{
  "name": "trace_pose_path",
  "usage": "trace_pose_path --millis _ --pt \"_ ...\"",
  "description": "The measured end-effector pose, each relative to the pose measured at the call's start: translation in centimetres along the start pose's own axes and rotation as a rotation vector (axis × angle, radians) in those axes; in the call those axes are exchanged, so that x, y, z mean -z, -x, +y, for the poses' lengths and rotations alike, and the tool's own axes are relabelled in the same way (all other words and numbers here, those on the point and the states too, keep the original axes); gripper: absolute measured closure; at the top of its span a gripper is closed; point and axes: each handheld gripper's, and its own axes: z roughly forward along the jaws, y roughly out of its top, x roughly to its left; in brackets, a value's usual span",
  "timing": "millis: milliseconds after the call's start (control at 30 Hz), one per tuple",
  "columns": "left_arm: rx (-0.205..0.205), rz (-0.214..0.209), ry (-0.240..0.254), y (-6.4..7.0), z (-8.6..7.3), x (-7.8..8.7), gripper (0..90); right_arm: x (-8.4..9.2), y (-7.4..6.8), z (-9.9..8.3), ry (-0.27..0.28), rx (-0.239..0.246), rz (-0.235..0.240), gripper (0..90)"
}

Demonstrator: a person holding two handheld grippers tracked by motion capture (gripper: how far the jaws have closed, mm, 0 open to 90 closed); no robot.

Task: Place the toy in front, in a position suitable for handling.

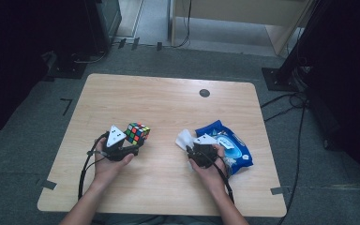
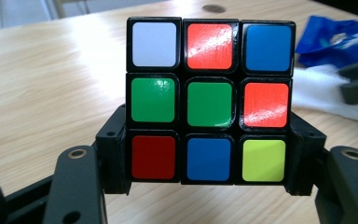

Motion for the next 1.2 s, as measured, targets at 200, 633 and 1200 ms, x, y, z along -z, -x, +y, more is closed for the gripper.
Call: trace_pose_path --millis 200,633,1200 --pt "0.016 0.023 -0.072 -0.6 -0.3 -0.8 34.5 2.9 -0.1 1.4 0.125 -0.022 0.049 30.8" --pt "0.031 0.071 -0.26 -0.6 -0.3 -2.1 34.3 3.5 0.3 1.2 0.105 -0.032 0.051 28.6" --pt "0.031 0.067 -0.221 -0.1 -0.2 -1.7 14.2 5.7 0.7 2.0 0.13 -0.018 0.075 25.2"
